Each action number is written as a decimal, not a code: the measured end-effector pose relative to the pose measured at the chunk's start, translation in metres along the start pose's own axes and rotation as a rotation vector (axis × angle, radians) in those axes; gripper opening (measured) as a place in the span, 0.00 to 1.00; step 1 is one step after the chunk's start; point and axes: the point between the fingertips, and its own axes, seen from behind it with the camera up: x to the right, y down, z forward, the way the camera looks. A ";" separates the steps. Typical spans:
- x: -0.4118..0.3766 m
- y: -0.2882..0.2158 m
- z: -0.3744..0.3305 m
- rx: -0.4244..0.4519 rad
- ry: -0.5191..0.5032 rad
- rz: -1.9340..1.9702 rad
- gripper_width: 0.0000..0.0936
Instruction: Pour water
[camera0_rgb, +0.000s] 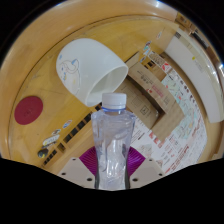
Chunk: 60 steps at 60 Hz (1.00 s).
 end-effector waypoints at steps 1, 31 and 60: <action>-0.004 0.001 0.000 0.006 0.001 0.008 0.36; 0.108 0.125 -0.043 0.020 0.093 1.065 0.36; -0.036 0.070 -0.043 0.017 -0.210 2.201 0.36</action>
